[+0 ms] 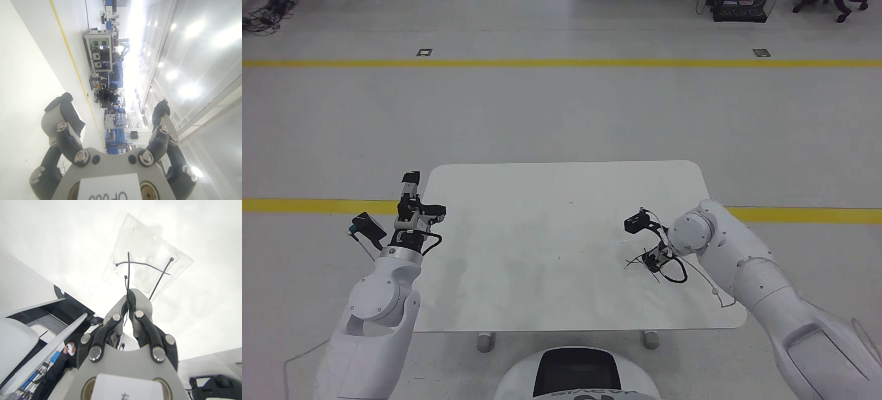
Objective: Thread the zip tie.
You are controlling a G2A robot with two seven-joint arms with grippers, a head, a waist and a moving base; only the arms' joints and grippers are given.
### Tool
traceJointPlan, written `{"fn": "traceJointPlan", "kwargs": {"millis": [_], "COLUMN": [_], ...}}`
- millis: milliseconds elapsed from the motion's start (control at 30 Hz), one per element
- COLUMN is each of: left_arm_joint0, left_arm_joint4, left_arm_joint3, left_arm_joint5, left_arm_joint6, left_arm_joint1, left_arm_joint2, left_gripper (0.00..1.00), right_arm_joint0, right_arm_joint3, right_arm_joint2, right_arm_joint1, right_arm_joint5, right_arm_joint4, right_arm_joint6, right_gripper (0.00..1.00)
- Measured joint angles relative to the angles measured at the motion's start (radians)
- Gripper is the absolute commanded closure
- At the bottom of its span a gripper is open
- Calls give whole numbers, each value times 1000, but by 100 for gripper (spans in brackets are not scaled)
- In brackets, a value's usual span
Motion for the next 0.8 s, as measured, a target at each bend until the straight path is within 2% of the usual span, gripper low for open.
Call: {"fn": "traceJointPlan", "kwargs": {"millis": [100,300,800], "left_arm_joint0": [0,0,0], "left_arm_joint4": [0,0,0], "left_arm_joint3": [0,0,0], "left_arm_joint5": [0,0,0], "left_arm_joint6": [0,0,0], "left_arm_joint1": [0,0,0], "left_arm_joint2": [0,0,0], "left_gripper": [0,0,0], "right_arm_joint0": [17,36,-10], "right_arm_joint3": [28,57,8], "right_arm_joint2": [-19,-26,63], "right_arm_joint1": [-11,-21,18], "right_arm_joint5": [17,-2,-16], "right_arm_joint4": [-1,20,135], "right_arm_joint6": [3,-27,-90], "right_gripper": [100,100,100]}}
